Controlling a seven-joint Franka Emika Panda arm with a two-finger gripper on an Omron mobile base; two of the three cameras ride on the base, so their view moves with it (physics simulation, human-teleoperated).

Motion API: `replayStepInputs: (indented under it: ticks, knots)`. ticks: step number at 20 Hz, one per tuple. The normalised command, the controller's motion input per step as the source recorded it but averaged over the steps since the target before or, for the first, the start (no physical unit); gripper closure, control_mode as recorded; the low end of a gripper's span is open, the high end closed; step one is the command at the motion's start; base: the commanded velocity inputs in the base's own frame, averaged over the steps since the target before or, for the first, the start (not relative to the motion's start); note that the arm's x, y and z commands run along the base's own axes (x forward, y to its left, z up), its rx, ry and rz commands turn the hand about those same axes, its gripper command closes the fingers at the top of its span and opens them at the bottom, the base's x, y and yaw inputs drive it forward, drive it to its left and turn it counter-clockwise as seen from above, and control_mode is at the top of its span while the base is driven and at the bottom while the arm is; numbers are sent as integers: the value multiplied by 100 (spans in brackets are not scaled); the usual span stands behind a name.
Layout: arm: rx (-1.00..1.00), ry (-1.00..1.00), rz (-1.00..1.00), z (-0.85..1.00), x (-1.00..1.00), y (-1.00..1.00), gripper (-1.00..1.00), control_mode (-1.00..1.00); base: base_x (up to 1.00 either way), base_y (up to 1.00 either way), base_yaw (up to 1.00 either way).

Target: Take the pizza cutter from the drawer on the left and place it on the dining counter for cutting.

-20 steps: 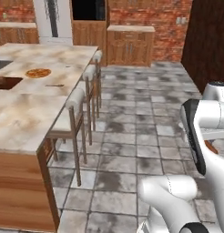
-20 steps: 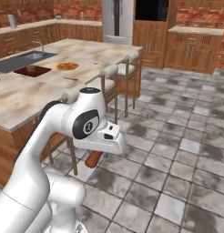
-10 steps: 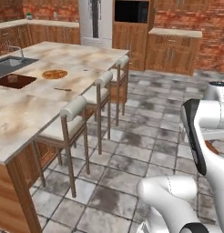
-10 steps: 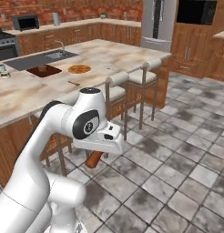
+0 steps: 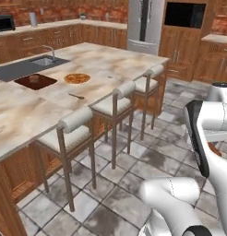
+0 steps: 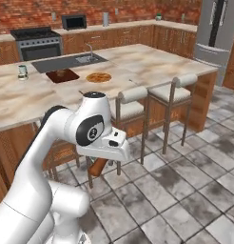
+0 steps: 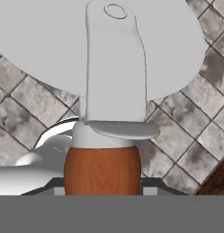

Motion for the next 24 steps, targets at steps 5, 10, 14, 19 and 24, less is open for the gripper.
replayStepInputs:
  ticks: [5, 10, 14, 19, 24]
  knots:
    - [0, 0, 0, 0, 0, 0, 100, 100, 66, -100, 48]
    - [0, 0, 0, 0, 0, 0, 100, 100, 66, -100, 47]
    - [0, 0, 0, 0, 0, 0, 100, 100, 66, -100, 46]
    - [0, 0, 0, 0, 0, 0, 100, 100, 65, -100, 45]
    - [0, 0, 0, 0, 0, 0, 100, 100, 62, -100, 41]
